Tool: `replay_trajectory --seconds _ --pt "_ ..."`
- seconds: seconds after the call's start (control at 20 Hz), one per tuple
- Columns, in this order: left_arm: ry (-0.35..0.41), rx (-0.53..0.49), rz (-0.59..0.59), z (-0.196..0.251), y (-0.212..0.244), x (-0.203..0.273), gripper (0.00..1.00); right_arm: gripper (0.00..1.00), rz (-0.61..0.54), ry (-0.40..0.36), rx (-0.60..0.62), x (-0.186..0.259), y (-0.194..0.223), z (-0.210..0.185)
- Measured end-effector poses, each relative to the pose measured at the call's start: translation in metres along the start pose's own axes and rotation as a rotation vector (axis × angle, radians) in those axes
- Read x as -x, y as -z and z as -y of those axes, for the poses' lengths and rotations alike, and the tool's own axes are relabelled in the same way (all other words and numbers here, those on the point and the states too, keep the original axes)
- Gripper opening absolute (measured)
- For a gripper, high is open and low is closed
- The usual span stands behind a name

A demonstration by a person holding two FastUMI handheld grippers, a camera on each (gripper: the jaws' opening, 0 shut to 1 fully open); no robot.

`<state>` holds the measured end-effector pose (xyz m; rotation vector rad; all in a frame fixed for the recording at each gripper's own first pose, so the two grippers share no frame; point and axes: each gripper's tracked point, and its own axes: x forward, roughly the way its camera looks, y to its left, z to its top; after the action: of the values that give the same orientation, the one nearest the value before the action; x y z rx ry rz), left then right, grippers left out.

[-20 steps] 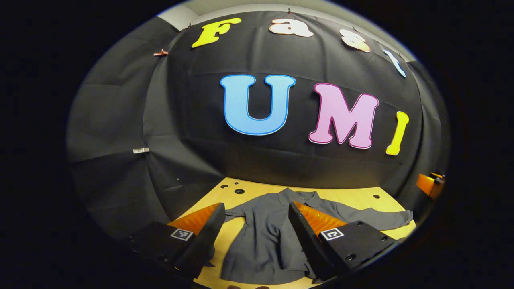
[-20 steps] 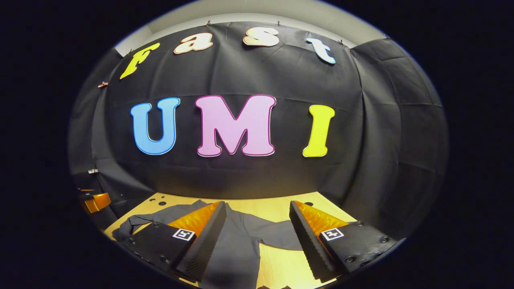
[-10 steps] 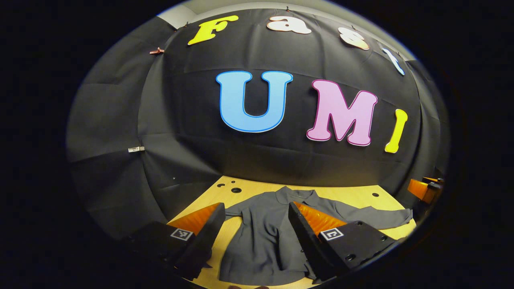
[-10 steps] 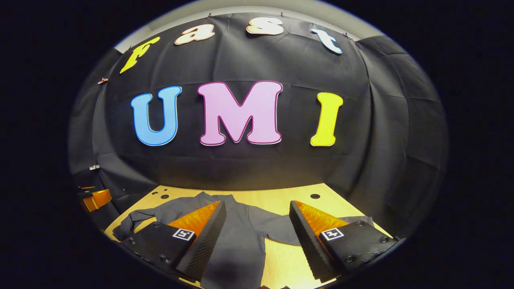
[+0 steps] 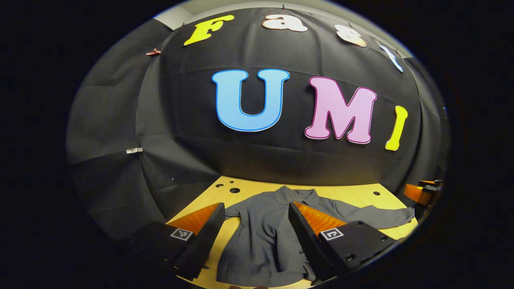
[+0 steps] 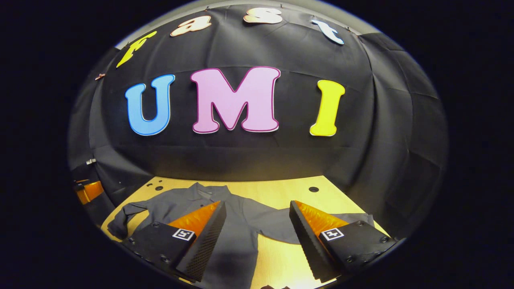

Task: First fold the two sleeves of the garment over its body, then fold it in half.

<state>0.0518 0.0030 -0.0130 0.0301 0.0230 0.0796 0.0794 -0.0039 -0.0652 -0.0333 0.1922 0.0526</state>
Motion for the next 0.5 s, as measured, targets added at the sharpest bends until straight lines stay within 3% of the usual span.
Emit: replay_trajectory --seconds 0.25,0.5 --pt "-0.025 -0.009 -0.024 0.002 0.011 -0.003 0.99 0.98 -0.075 0.064 0.026 -0.025 0.028 0.043" --pt "-0.069 -0.007 -0.059 -0.003 0.021 -0.009 0.99 0.98 -0.162 0.153 -0.053 -0.042 0.067 0.095"
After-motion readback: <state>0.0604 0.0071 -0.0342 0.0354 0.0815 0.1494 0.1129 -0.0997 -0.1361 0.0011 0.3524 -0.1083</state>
